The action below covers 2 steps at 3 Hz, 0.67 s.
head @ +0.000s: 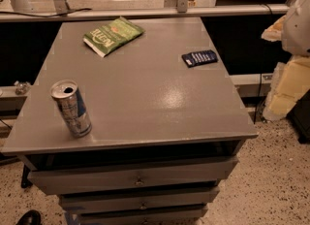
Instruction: Knock redbull can over
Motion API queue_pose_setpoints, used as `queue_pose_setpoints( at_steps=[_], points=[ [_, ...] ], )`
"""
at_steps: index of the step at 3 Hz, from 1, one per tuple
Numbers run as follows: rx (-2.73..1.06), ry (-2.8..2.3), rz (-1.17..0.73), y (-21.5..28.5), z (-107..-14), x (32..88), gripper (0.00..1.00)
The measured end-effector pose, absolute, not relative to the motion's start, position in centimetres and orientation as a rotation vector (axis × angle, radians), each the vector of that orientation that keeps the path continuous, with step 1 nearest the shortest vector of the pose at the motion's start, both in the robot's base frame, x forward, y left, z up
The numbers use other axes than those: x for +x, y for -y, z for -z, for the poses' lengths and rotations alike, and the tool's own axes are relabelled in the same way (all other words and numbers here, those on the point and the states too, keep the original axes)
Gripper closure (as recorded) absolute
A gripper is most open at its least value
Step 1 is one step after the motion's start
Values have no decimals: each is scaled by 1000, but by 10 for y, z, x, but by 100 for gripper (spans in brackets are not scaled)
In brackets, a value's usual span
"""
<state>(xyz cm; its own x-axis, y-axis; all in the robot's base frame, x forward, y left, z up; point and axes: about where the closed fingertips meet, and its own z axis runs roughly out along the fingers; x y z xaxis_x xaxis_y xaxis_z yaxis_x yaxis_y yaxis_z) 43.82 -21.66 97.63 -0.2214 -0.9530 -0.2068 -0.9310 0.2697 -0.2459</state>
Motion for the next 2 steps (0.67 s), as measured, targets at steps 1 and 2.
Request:
queue_pose_setpoints(
  at_steps=[1, 2],
  points=[
    [-1721, -2225, 101, 216, -977, 438, 0],
    [-1697, -2179, 26, 206, -966, 436, 0]
  ],
)
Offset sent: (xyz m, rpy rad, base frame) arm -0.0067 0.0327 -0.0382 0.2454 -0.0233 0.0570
